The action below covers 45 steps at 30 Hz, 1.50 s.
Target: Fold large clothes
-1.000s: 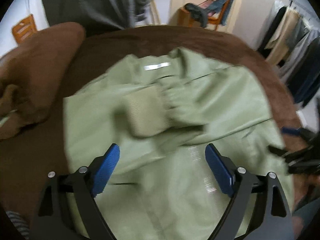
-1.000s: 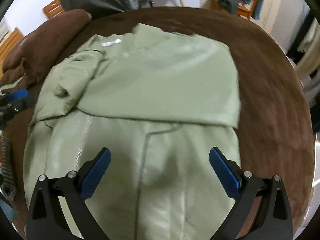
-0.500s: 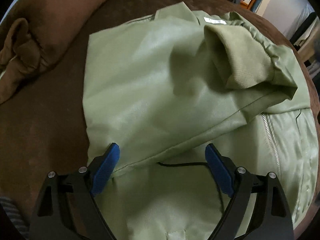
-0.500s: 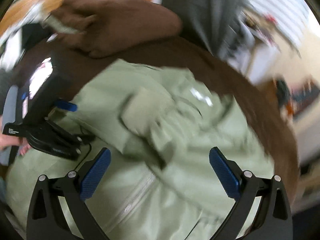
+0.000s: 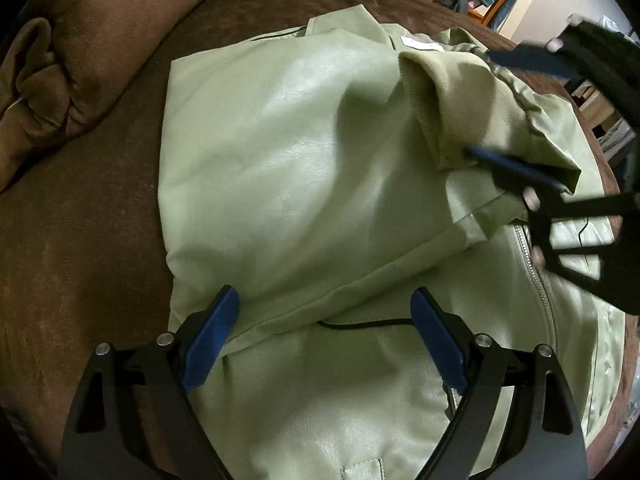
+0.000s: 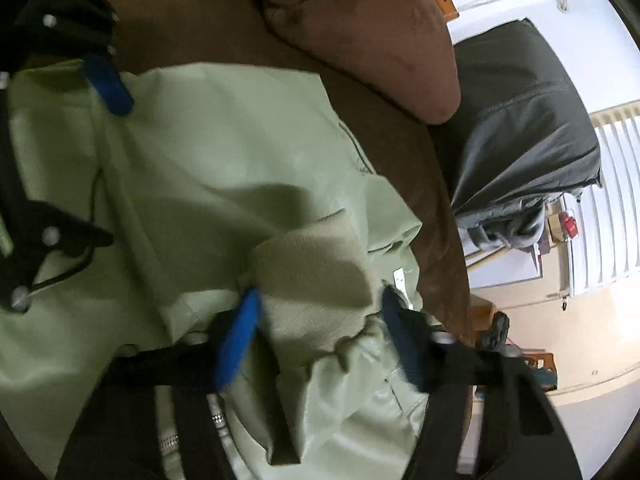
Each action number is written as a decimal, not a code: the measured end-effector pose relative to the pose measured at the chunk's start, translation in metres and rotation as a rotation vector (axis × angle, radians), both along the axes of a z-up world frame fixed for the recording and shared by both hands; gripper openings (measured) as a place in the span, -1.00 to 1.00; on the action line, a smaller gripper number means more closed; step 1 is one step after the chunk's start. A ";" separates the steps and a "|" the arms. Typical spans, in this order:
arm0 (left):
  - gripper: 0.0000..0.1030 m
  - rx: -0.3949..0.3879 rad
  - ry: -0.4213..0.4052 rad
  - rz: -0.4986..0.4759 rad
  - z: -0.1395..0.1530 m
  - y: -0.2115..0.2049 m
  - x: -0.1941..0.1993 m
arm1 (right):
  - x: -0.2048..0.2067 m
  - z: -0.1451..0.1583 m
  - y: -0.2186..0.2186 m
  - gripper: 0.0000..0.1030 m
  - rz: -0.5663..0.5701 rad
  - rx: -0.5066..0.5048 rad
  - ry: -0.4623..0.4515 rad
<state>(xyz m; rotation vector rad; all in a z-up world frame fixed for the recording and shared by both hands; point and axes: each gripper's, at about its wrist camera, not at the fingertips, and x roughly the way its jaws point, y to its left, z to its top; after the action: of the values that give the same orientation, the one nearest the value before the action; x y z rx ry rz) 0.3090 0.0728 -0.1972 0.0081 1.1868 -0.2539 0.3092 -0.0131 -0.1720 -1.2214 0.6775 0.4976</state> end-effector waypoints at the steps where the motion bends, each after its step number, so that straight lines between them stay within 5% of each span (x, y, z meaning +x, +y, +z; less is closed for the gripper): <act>1: 0.67 0.006 -0.002 -0.001 -0.001 -0.001 0.000 | 0.004 0.000 0.000 -0.45 -0.023 0.015 0.014; 6: 0.67 0.030 -0.017 0.004 0.000 -0.002 -0.009 | 0.014 0.026 -0.025 -0.79 -0.181 0.233 0.088; 13: 0.68 0.047 -0.035 0.009 -0.002 -0.008 -0.014 | 0.022 0.053 -0.132 -0.78 -0.600 0.643 0.155; 16: 0.72 0.052 -0.032 0.004 -0.002 -0.012 -0.014 | 0.022 0.042 -0.197 -0.77 -0.828 0.780 0.202; 21: 0.75 0.079 -0.034 -0.014 -0.004 -0.017 -0.011 | 0.022 0.008 -0.265 -0.47 -1.048 0.950 0.298; 26: 0.79 0.088 -0.037 -0.019 -0.007 -0.019 -0.007 | 0.022 -0.002 -0.275 -0.36 -1.062 0.955 0.346; 28: 0.79 0.092 -0.037 -0.014 -0.007 -0.020 -0.007 | 0.022 0.002 -0.274 -0.07 -1.070 0.932 0.369; 29: 0.79 0.090 -0.037 -0.010 -0.005 -0.020 -0.008 | 0.020 0.008 -0.271 0.30 -1.071 0.905 0.350; 30: 0.79 0.081 -0.041 -0.001 -0.003 -0.019 -0.008 | 0.017 0.018 -0.271 0.43 -1.055 0.888 0.317; 36: 0.78 0.026 -0.047 0.051 0.019 -0.013 -0.012 | -0.003 0.066 -0.248 0.34 -0.858 0.890 0.291; 40: 0.78 0.021 -0.077 0.043 0.033 -0.016 -0.008 | 0.008 0.056 -0.239 0.24 -0.832 0.870 0.351; 45: 0.78 0.026 -0.076 0.022 0.034 -0.027 -0.006 | 0.016 0.038 -0.251 0.25 -0.794 1.008 0.406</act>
<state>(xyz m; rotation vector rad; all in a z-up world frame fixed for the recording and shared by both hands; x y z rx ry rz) 0.3032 0.0460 -0.1632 0.0270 1.1139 -0.2168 0.3253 -0.2644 -0.1343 0.1369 1.0041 0.3244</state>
